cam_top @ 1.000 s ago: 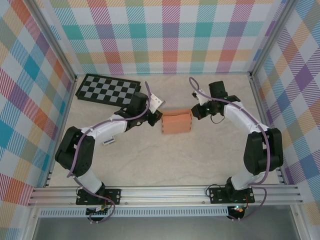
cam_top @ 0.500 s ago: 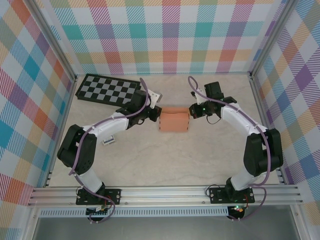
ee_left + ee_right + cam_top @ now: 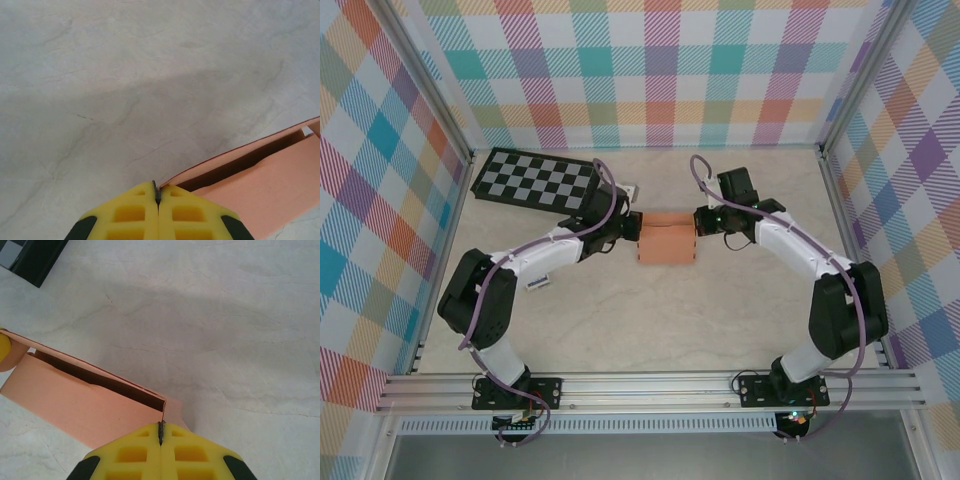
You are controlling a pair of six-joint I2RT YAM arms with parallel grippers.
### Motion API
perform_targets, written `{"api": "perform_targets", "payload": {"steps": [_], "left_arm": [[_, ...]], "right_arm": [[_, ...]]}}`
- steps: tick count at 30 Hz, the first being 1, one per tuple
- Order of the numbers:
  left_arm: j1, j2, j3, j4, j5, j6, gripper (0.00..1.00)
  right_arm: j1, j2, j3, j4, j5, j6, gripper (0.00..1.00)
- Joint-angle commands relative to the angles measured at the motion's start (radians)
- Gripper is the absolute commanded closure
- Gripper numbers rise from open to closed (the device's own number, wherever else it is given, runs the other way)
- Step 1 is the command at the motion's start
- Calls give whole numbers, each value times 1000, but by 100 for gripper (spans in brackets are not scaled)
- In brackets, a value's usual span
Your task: Fold the paper box
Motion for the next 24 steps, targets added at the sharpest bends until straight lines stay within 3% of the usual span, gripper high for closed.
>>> {"api": "perform_targets", "payload": {"steps": [1,14,24], "left_arm": [[-27,-5,-8,54,-34,-121,100],[-69,-13,-47,55,-156,-225,100],[-85,-13,-53,46,-178,-318,100]], "right_arm": [[33,-38,-25,45,5,47,100],[62,-62,-73,72,53,100,100],[66,-70,-94,79,57,113,100]]}}
